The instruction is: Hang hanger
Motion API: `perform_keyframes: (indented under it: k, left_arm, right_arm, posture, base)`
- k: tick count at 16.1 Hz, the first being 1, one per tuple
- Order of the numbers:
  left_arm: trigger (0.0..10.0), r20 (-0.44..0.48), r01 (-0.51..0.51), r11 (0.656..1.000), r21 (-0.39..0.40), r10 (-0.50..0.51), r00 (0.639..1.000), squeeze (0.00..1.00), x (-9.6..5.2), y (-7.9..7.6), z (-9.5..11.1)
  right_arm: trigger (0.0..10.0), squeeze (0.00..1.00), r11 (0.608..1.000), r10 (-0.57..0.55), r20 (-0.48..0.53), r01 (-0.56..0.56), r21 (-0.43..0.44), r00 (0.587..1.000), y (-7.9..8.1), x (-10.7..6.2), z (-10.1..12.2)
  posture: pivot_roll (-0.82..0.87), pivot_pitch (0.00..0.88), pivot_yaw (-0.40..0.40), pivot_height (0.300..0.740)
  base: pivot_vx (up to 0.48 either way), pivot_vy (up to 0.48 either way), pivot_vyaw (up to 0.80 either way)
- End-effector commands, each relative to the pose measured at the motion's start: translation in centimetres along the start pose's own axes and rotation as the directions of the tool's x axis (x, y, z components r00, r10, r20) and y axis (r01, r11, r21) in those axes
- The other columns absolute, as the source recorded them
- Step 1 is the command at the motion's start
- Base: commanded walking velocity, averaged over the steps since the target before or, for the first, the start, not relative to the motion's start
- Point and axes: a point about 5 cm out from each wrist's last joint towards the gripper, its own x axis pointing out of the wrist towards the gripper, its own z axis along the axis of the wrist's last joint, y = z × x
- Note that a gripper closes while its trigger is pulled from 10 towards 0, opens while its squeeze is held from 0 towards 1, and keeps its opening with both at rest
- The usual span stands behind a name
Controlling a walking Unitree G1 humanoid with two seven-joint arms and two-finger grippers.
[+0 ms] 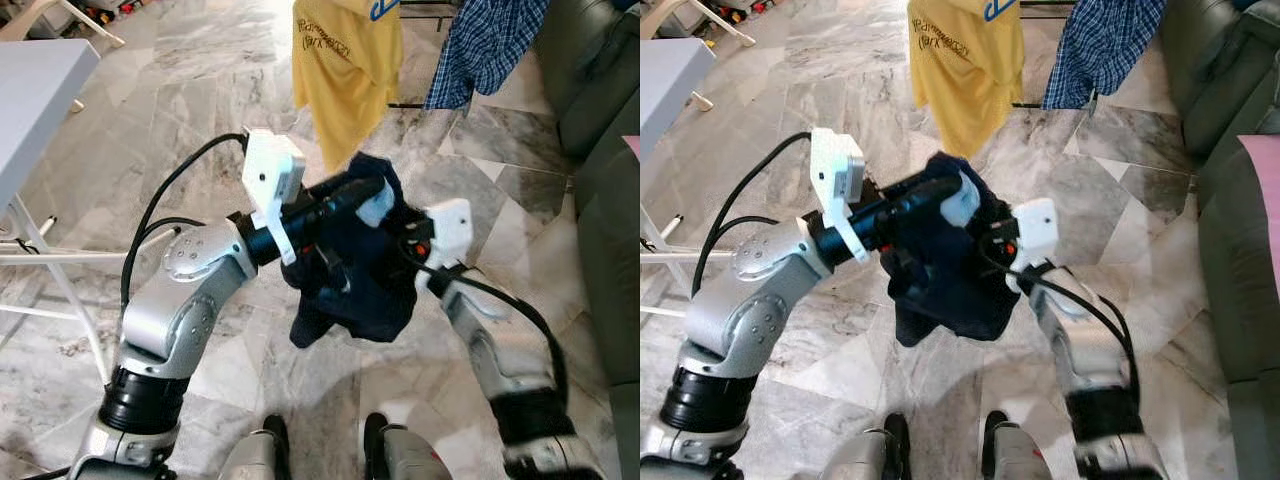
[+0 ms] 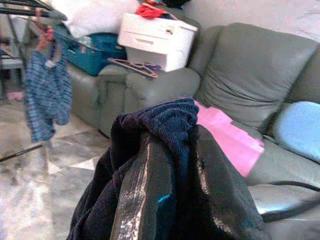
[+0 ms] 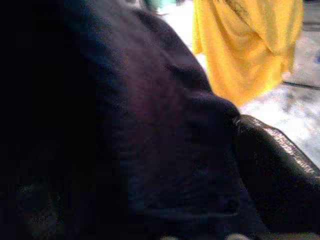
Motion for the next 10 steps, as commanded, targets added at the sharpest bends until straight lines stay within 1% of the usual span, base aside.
perform_keyframes:
  k: [1, 2, 3, 4, 6, 8, 9, 10]
  left_arm:
    - [10.0, 0.035, 0.042, 0.999, -0.002, -0.042, 0.998, 0.00, -0.2, -0.6, 1.1]
    - [10.0, 0.040, 0.039, 0.999, 0.001, -0.039, 0.998, 0.00, -0.2, -0.5, 1.3]
    - [10.0, 0.045, 0.034, 0.999, 0.008, -0.034, 0.998, 0.00, -0.3, -0.3, 1.6]
    - [10.0, 0.052, 0.022, 1.000, 0.014, -0.022, 0.998, 0.00, -0.3, -0.1, 1.8]
    - [10.0, 0.058, -0.027, 0.999, 0.027, 0.025, 0.998, 0.00, -0.7, 0.9, 2.2]
    - [10.0, 0.042, -0.065, 0.997, 0.048, 0.063, 0.997, 0.00, -1.2, 1.6, 2.0]
    - [10.0, 0.041, -0.118, 0.990, 0.075, 0.115, 0.993, 0.00, -1.6, 2.5, 1.9]
    - [10.0, 0.038, -0.140, 0.986, 0.087, 0.138, 0.990, 0.00, -1.7, 2.9, 1.8]
  right_arm:
    - [10.0, 0.52, 0.997, -0.074, -0.055, 0.074, 0.011, 0.996, -0.5, 0.2, -1.1]
    - [4.2, 0.06, 0.994, -0.112, -0.081, 0.113, 0.004, 0.990, -0.9, 0.3, -1.5]
    - [2.9, 0.00, 0.989, -0.149, -0.103, 0.150, 0.000, 0.983, -1.3, 0.4, -1.8]
    - [0.0, 0.00, 0.985, -0.169, -0.124, 0.170, 0.001, 0.978, -1.6, 0.3, -2.2]
    - [0.0, 0.00, 0.981, -0.194, -0.162, 0.194, -0.018, 0.968, -2.2, -0.1, -2.8]
    - [0.0, 0.00, 0.974, -0.224, -0.174, 0.222, -0.033, 0.959, -3.1, -0.6, -3.1]
    - [0.0, 0.00, 0.972, -0.236, -0.178, 0.233, -0.040, 0.955, -3.8, -1.2, -3.1]
    - [0.0, 0.00, 0.972, -0.234, -0.176, 0.231, -0.040, 0.956, -4.2, -1.6, -3.0]
  posture:
    - [0.00, 0.273, 0.080, 0.740]
    - [0.00, 0.271, 0.078, 0.740]
    - [0.00, 0.270, 0.077, 0.740]
    - [0.00, 0.268, 0.076, 0.740]
    - [0.00, 0.266, 0.073, 0.740]
    - [0.00, 0.265, 0.072, 0.740]
    - [0.00, 0.265, 0.072, 0.740]
    - [-0.01, 0.265, 0.072, 0.740]
  base:
    - [0.000, 0.000, 0.00]
    - [0.000, 0.000, 0.00]
    - [0.000, 0.000, 0.00]
    - [0.000, 0.000, 0.00]
    - [0.000, 0.000, 0.00]
    - [0.000, 0.000, 0.00]
    - [0.000, 0.000, 0.00]
    - [0.000, 0.000, 0.00]
